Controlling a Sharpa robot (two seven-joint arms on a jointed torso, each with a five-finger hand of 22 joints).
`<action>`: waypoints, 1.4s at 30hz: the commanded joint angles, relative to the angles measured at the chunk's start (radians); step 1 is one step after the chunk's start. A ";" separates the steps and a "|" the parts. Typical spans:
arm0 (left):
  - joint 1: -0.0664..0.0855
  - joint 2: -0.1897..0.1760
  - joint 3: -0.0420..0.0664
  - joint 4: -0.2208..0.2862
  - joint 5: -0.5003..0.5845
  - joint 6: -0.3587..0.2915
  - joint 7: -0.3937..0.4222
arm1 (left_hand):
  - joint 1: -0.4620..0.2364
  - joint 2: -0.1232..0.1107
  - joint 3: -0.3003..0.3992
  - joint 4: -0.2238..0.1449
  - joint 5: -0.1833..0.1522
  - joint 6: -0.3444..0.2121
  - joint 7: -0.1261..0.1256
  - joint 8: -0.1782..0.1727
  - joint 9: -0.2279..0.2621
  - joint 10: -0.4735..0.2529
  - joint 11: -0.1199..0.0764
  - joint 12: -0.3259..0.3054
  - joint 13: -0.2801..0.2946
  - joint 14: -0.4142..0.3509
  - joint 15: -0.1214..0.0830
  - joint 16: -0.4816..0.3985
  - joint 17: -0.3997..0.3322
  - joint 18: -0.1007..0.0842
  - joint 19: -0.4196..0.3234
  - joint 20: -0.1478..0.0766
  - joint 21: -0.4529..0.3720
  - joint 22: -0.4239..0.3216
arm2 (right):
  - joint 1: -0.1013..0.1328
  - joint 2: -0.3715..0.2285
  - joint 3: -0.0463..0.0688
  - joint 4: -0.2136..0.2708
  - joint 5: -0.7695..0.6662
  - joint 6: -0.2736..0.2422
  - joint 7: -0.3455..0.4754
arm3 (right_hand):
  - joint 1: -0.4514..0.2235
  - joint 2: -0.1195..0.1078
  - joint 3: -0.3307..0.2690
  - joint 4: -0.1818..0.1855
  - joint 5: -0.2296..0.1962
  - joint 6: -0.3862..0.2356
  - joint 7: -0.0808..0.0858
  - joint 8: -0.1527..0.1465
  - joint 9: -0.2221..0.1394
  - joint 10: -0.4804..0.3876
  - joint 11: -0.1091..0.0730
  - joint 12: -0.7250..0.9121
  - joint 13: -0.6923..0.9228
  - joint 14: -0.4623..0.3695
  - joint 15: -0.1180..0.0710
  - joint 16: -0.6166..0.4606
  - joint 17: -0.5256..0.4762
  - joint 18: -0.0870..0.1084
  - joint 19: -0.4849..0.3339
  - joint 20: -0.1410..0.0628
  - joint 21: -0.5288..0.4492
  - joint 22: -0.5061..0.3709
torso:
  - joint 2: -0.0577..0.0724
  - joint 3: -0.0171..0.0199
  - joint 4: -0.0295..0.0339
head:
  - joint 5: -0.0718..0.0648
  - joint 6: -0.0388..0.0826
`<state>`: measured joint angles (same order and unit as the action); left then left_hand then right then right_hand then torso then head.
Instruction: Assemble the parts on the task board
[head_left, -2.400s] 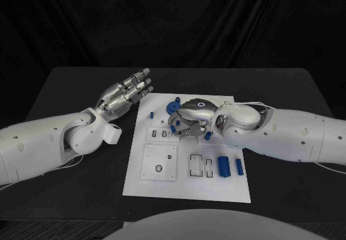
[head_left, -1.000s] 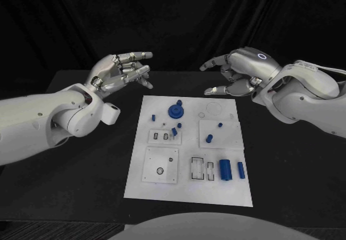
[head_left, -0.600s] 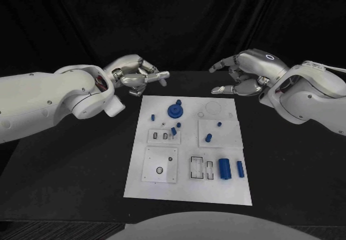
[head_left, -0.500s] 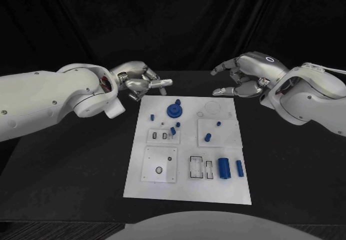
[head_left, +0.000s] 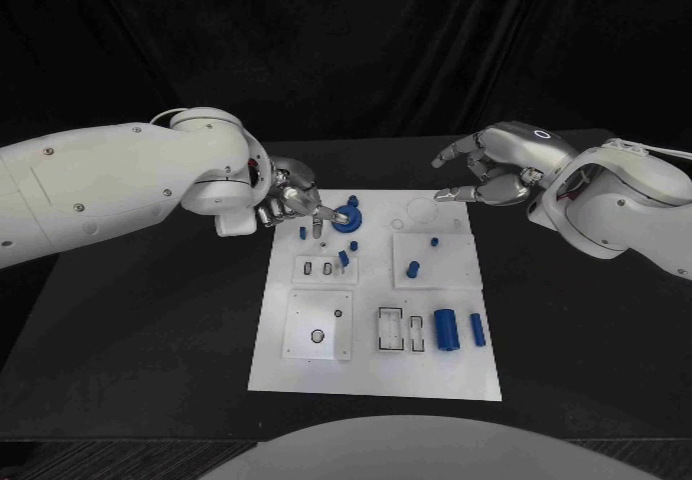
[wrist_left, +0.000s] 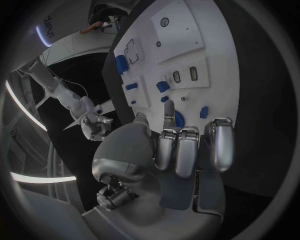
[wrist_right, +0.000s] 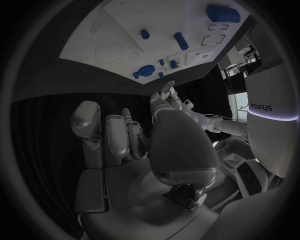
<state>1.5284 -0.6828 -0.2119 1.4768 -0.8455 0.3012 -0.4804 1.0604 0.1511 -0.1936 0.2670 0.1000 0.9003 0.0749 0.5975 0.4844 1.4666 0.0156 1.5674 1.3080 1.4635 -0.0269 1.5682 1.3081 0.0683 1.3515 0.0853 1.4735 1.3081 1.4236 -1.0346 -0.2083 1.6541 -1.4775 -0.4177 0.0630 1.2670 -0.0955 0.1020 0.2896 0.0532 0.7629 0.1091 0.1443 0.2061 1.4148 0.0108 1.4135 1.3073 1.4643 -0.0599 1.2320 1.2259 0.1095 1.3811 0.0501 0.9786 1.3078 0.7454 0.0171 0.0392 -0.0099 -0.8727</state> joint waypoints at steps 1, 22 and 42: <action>0.003 0.020 0.001 -0.003 -0.019 0.062 -0.078 | 0.009 0.006 0.011 -0.004 0.007 0.002 -0.006 -0.005 0.008 0.104 -0.009 0.003 0.263 0.107 -0.009 0.003 0.263 -0.007 0.003 -0.006 0.000 0.028 | -0.008 0.001 0.001 -0.002 0.003 0.026 -0.028 | 0.001 0.010 -0.001 -0.004 0.006 0.007 0.002 0.006 -0.001 -0.005 0.003 -0.007 0.116 0.020 0.006 0.002 -0.001 0.003 0.003 0.004 0.001 0.010 | -0.002 0.0043 -0.0064 | 0.014 0.000; 0.000 0.087 0.000 -0.028 -0.019 0.062 -0.081 | 0.039 0.007 0.058 -0.044 0.043 0.015 0.000 -0.124 0.012 0.104 -0.006 0.003 0.263 0.107 -0.009 0.003 0.263 -0.005 0.003 -0.008 -0.013 0.023 | -0.016 -0.007 0.001 0.003 -0.003 0.022 -0.027 | 0.004 0.014 0.000 -0.006 0.010 0.009 0.003 0.006 -0.003 -0.010 0.004 -0.013 0.110 0.020 0.006 0.000 -0.003 0.003 0.003 0.004 -0.001 0.010 | -0.004 0.0027 0.0017 | 0.011 0.000; -0.015 0.104 0.000 -0.041 -0.019 0.087 -0.083 | 0.031 0.010 0.076 -0.051 0.043 0.037 0.002 -0.184 0.002 0.104 -0.005 0.003 0.263 0.107 -0.009 0.003 0.263 -0.006 0.009 -0.008 -0.016 0.027 | -0.018 -0.008 0.001 0.001 -0.004 0.023 -0.024 | 0.003 0.015 -0.001 -0.006 0.011 0.008 0.003 0.005 -0.004 -0.013 0.004 -0.016 0.107 0.020 0.006 -0.001 -0.004 0.003 0.003 0.004 -0.003 0.010 | -0.003 0.0032 -0.0010 | 0.025 0.000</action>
<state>1.5159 -0.5802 -0.2124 1.4357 -0.8662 0.3658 -0.5661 1.0913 0.1603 -0.1234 0.2137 0.1403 0.9333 0.0788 0.4157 0.4872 1.4646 0.0108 1.5673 1.3077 1.4669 -0.0303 1.5682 1.3078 0.0687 1.3551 0.0820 1.4612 1.3077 1.4087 -1.0421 -0.2083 1.6544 -1.4767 -0.3978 0.0528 1.2710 -0.0917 0.1020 0.2896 0.0574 0.7663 0.1125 0.1443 0.2031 1.4076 0.0181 1.3990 1.3076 1.4643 -0.0599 1.2319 1.2213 0.1094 1.3811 0.0501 0.9786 1.3073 0.7424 0.0198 0.0391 0.0125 -0.8725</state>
